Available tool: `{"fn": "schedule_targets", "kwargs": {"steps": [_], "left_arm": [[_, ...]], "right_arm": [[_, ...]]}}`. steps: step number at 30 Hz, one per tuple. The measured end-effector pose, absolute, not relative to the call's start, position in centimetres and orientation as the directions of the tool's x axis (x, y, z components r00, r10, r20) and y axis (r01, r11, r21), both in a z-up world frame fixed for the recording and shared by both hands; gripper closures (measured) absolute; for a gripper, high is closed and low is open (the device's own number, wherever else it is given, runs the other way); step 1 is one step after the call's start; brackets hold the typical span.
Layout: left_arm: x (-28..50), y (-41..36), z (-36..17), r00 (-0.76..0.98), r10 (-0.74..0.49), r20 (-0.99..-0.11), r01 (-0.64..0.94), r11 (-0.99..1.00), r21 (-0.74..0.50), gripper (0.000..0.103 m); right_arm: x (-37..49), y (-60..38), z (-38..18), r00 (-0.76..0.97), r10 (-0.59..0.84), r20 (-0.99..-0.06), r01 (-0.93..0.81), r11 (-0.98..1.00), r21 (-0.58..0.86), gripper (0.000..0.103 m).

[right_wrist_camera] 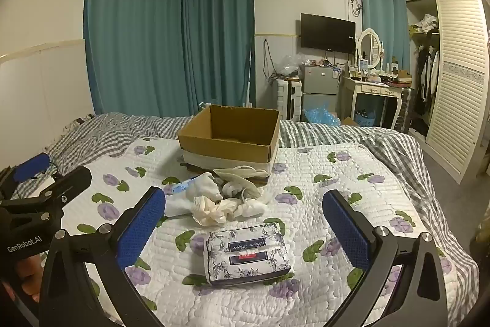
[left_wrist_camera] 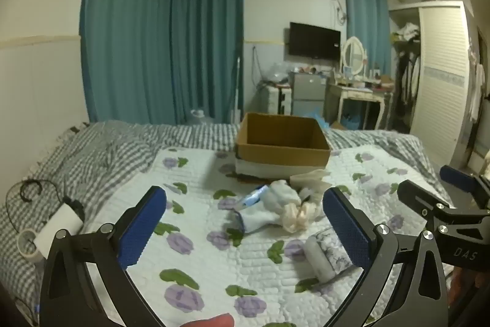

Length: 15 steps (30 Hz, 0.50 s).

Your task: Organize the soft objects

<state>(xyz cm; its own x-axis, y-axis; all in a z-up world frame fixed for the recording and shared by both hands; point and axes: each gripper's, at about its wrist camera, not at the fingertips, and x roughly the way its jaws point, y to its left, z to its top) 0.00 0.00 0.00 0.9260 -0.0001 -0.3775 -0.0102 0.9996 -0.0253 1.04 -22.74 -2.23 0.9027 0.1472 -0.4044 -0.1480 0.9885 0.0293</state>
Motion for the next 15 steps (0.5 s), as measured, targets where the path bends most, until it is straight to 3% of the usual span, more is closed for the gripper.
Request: {"fn": "schedule_targets", "kwargs": {"steps": [15], "left_arm": [[0.17, -0.04, -0.04, 0.925, 0.010, -0.379, -0.019, 1.000, -0.021, 0.000]], "right_arm": [[1.18, -22.46, -2.01, 0.899, 0.145, -0.413, -0.149, 0.989, 0.023, 0.000]]}}
